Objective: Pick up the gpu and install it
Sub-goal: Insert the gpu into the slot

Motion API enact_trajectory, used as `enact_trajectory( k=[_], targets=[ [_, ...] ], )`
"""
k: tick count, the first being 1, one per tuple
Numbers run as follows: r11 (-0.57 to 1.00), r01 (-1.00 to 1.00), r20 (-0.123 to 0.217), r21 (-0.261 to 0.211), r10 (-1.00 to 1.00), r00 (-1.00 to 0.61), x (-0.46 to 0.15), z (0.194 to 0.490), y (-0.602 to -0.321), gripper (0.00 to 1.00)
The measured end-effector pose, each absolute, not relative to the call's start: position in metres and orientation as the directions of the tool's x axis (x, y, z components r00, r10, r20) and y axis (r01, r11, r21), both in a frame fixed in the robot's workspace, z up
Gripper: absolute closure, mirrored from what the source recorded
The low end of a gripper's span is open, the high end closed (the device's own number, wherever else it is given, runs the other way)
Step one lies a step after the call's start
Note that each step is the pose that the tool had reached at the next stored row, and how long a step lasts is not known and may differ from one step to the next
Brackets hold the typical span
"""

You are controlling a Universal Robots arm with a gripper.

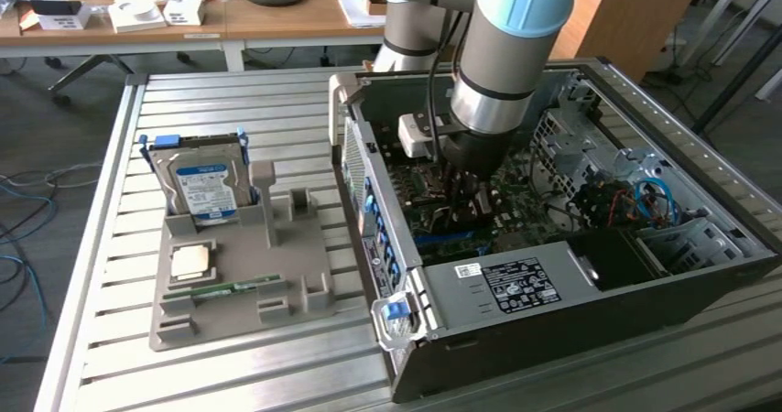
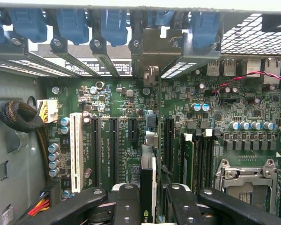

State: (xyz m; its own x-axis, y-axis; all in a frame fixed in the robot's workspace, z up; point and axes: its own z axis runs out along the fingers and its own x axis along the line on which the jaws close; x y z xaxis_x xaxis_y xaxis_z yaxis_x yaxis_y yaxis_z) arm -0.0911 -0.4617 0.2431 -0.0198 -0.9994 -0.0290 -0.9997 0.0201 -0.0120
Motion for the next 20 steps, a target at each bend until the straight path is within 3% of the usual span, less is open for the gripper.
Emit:
enact_trajectory(
  k=[10, 12, 14, 15, 20],
  targets=[
    [0.021, -1.0, -0.03, -0.011, -0.999, -0.02, -0.0915, 0.2429, -0.4615, 0.74],
    [0.021, -1.0, -0.03, -0.013, -0.999, -0.02, -0.0913, 0.2427, -0.4616, 0.67],
    [0.02, -1.0, -0.029, -0.012, -0.999, -0.02, -0.091, 0.243, -0.4616, 0.67],
    [0.02, -1.0, -0.029, -0.012, -0.999, -0.02, -0.091, 0.243, -0.4617, 0.6],
    [0.02, -1.0, -0.029, -0.012, -0.999, -0.02, -0.091, 0.245, -0.4617, 0.6]
  ],
)
